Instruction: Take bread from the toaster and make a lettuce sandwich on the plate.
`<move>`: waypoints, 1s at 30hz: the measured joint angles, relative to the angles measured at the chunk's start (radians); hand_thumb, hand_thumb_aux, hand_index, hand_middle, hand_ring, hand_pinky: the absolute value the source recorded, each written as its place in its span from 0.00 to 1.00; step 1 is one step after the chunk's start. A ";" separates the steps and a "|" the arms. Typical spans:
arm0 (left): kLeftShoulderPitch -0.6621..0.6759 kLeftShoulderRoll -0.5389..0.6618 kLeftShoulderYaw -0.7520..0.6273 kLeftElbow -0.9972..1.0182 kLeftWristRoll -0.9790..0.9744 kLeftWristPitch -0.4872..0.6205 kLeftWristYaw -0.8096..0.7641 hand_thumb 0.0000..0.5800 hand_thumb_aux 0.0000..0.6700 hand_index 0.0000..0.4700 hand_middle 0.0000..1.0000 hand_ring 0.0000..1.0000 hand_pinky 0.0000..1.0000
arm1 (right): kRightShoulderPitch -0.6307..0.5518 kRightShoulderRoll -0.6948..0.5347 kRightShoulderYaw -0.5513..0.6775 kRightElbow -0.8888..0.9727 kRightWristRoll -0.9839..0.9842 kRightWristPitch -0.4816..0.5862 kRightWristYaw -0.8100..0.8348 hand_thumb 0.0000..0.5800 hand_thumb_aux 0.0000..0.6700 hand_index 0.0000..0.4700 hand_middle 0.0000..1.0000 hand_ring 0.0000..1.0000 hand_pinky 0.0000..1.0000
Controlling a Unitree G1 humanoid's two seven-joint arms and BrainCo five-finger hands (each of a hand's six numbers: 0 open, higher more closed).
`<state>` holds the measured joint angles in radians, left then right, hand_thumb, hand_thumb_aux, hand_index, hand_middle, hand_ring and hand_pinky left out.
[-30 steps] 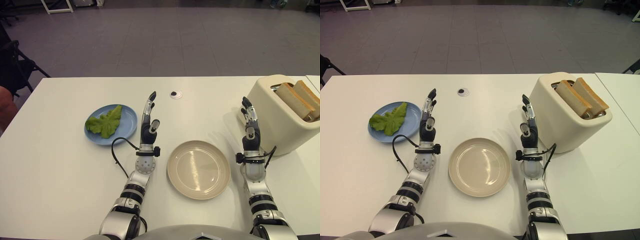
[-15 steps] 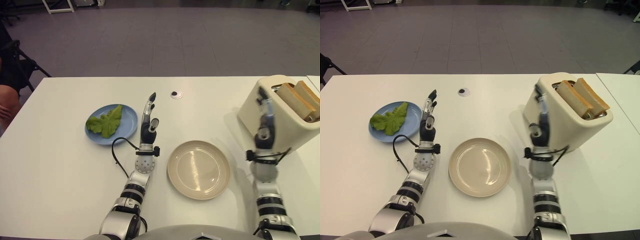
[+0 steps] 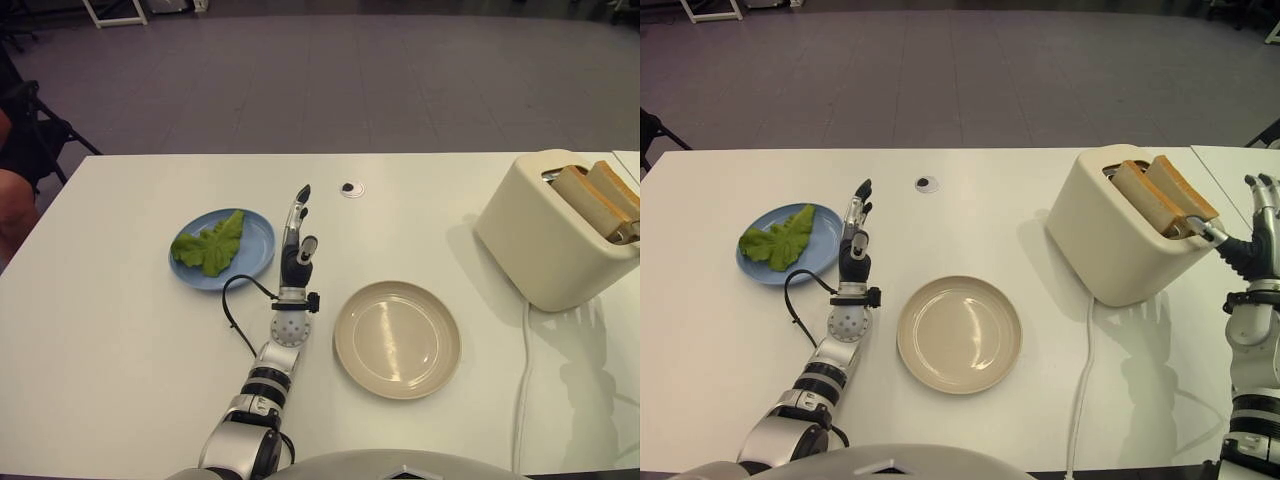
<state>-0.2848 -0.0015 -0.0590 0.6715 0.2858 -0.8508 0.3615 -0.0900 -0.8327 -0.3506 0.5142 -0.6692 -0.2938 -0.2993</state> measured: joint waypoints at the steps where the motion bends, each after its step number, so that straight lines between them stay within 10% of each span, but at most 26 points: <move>1: 0.000 0.000 -0.001 -0.001 0.006 0.000 0.000 0.00 0.00 0.00 0.00 0.00 0.00 | -0.024 -0.011 0.023 0.029 0.000 0.005 -0.003 0.00 0.00 0.00 0.00 0.00 0.00; 7: 0.008 0.000 -0.001 -0.014 0.009 0.000 0.000 0.00 0.00 0.00 0.00 0.00 0.00 | -0.115 -0.074 0.126 0.156 0.010 -0.003 -0.025 0.00 0.00 0.00 0.00 0.00 0.00; 8: 0.012 0.000 -0.001 -0.019 0.009 0.000 -0.001 0.00 0.00 0.00 0.00 0.00 0.00 | -0.116 -0.077 0.134 0.160 0.022 -0.006 -0.028 0.21 0.11 0.11 0.00 0.00 0.00; 9: 0.016 0.000 -0.001 -0.025 0.008 0.000 -0.002 0.00 0.00 0.00 0.00 0.00 0.00 | -0.115 -0.081 0.141 0.159 0.027 -0.010 -0.031 0.86 0.62 0.62 0.00 0.00 0.00; 10: 0.020 0.000 -0.001 -0.032 0.008 0.000 -0.004 0.00 0.00 0.00 0.00 0.00 0.00 | -0.110 -0.088 0.147 0.145 0.035 -0.016 -0.034 1.00 1.00 1.00 0.20 0.20 0.20; 12: 0.032 0.000 -0.002 -0.047 0.008 0.001 -0.007 0.00 0.00 0.00 0.00 0.00 0.00 | -0.079 -0.099 0.145 0.069 0.056 -0.030 -0.034 1.00 1.00 1.00 0.61 0.61 0.61; 17: 0.044 0.000 -0.003 -0.066 0.009 0.003 -0.019 0.00 0.00 0.00 0.00 0.00 0.00 | 0.022 -0.093 0.115 -0.186 0.073 -0.021 -0.024 1.00 1.00 1.00 0.92 0.92 0.92; 30: 0.045 0.001 -0.002 -0.069 0.009 0.010 -0.020 0.00 0.00 0.00 0.00 0.00 0.00 | -0.001 -0.013 -0.058 -0.449 0.049 0.012 -0.323 1.00 1.00 1.00 0.95 0.95 0.95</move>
<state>-0.2394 -0.0006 -0.0614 0.6026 0.2952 -0.8405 0.3412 -0.0914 -0.8455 -0.4083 0.0652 -0.6204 -0.2822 -0.6220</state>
